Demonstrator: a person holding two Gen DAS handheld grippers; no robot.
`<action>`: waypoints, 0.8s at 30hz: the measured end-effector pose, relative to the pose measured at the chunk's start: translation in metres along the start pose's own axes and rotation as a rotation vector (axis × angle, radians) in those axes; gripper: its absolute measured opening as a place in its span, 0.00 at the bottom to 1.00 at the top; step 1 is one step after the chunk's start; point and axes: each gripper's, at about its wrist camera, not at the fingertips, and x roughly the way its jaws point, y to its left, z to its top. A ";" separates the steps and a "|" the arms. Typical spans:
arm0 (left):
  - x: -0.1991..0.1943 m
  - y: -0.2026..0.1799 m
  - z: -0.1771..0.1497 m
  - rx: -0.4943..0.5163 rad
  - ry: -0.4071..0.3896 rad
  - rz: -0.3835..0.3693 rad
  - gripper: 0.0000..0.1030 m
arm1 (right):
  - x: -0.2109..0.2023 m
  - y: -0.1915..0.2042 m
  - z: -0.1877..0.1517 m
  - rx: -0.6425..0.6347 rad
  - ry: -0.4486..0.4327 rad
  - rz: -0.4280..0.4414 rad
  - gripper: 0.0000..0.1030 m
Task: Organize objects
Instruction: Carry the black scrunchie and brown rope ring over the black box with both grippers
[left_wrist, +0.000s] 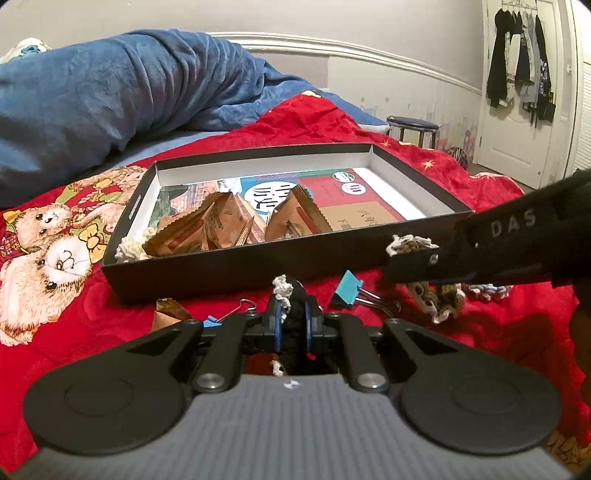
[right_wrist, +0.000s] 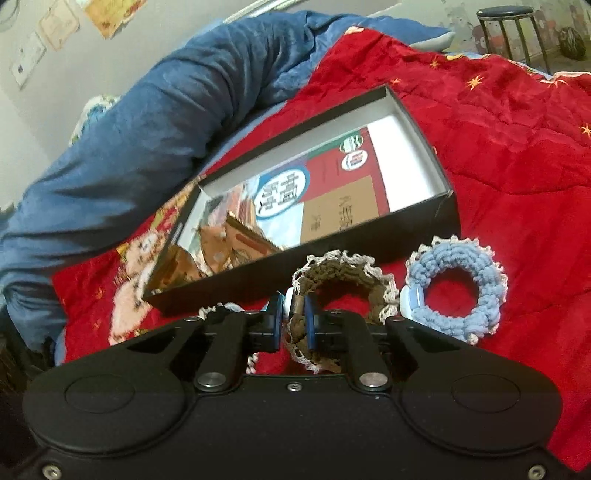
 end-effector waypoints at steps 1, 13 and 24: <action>-0.001 0.000 0.000 -0.001 -0.006 -0.002 0.14 | -0.002 0.000 0.001 0.009 -0.010 0.008 0.13; -0.015 0.000 0.000 -0.004 -0.099 -0.029 0.14 | -0.019 0.001 0.007 0.031 -0.148 0.039 0.13; -0.030 -0.002 -0.001 0.017 -0.211 -0.042 0.14 | -0.027 0.000 0.009 0.071 -0.214 0.086 0.13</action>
